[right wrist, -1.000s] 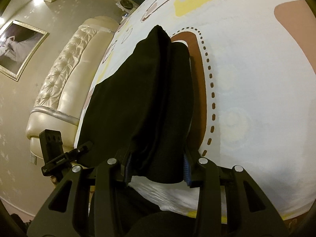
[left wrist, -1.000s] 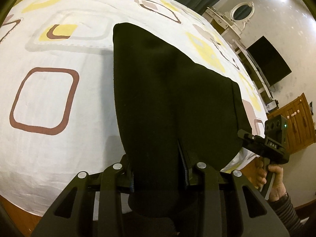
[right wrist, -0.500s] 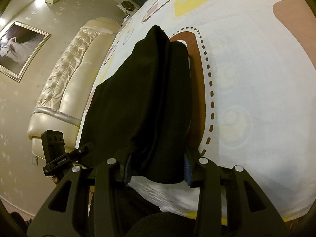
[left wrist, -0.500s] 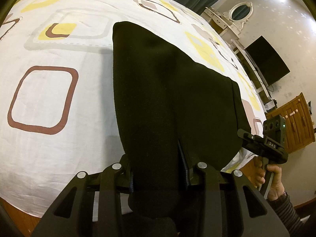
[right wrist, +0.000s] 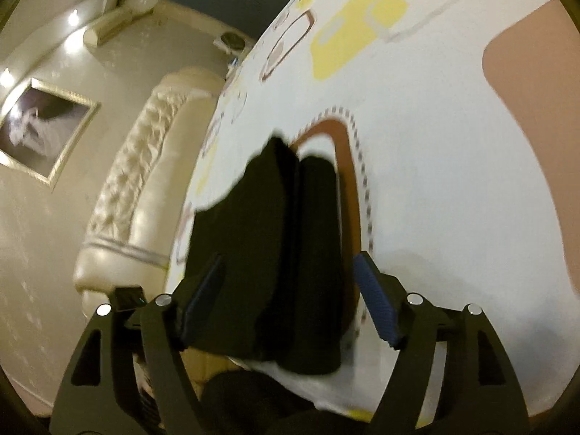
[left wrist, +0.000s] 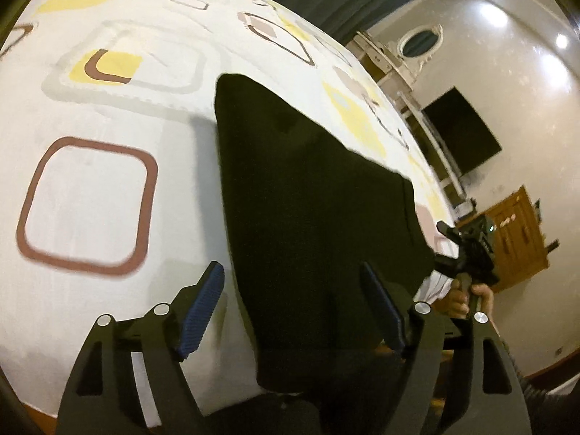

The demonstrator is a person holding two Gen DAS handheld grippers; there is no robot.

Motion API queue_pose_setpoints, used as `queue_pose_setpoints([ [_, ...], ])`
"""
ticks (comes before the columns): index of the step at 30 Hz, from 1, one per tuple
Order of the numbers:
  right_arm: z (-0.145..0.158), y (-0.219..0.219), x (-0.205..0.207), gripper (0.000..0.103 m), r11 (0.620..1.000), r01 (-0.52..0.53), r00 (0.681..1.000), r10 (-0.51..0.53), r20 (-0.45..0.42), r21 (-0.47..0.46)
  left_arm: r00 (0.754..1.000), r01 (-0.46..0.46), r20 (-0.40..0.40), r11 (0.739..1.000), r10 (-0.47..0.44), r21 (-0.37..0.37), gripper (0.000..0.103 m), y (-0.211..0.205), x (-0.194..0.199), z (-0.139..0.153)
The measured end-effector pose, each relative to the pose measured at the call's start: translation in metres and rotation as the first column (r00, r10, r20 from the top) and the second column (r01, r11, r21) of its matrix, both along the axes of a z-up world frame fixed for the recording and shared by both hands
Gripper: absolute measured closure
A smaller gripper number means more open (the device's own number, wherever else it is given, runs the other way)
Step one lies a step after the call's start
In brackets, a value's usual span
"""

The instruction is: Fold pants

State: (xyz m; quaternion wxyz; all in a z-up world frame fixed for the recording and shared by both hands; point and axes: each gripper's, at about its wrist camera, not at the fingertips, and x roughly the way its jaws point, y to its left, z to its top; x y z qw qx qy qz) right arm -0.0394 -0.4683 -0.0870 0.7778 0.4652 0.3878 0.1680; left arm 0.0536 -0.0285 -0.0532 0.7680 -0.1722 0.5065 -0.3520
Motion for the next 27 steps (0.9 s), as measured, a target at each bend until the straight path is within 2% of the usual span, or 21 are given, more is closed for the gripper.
queue_pose_setpoints([
  [5, -0.009, -0.005, 0.045, 0.025, 0.999, -0.012, 1.0, 0.012, -0.023, 0.034, 0.999, -0.006, -0.05, 1.0, 0.005, -0.028, 0.025, -0.017, 0.045, -0.01],
  [8, -0.016, 0.001, 0.069, 0.024, 0.998, -0.029, 0.999, 0.031, -0.033, 0.051, 0.997, 0.005, -0.076, 1.0, -0.006, -0.007, 0.024, -0.031, 0.065, -0.018],
  [16, -0.018, 0.018, 0.109, 0.025, 0.994, -0.11, 0.994, 0.11, -0.026, -0.012, 0.992, -0.003, -0.127, 1.0, 0.001, -0.016, 0.024, -0.042, 0.092, -0.031],
  [17, -0.017, 0.022, 0.111, 0.034, 0.991, -0.132, 0.991, 0.131, -0.026, -0.036, 0.992, -0.007, -0.129, 1.0, 0.005, -0.018, 0.029, -0.041, 0.093, -0.032],
  [18, -0.016, 0.026, 0.114, 0.051, 0.987, -0.147, 0.989, 0.145, -0.029, -0.059, 0.993, -0.011, -0.118, 1.0, 0.011, -0.006, 0.036, -0.041, 0.091, -0.031],
  [19, -0.018, 0.029, 0.115, 0.056, 0.985, -0.159, 0.987, 0.156, -0.04, -0.074, 0.994, -0.008, -0.107, 1.0, 0.009, 0.013, 0.051, -0.042, 0.09, -0.031],
  [20, -0.019, 0.03, 0.115, 0.06, 0.984, -0.161, 0.987, 0.158, -0.043, -0.074, 0.995, 0.0, -0.098, 0.999, 0.003, 0.032, 0.059, -0.045, 0.088, -0.031],
  [23, -0.015, 0.031, 0.109, 0.067, 0.987, -0.141, 0.99, 0.141, -0.009, -0.079, 1.0, 0.009, -0.031, 0.997, -0.006, 0.079, 0.07, -0.051, 0.08, -0.023],
  [27, -0.005, 0.033, 0.101, 0.07, 0.986, -0.131, 0.99, 0.134, 0.029, -0.103, 0.999, 0.021, 0.027, 0.988, -0.026, 0.153, 0.075, -0.06, 0.077, -0.011],
])
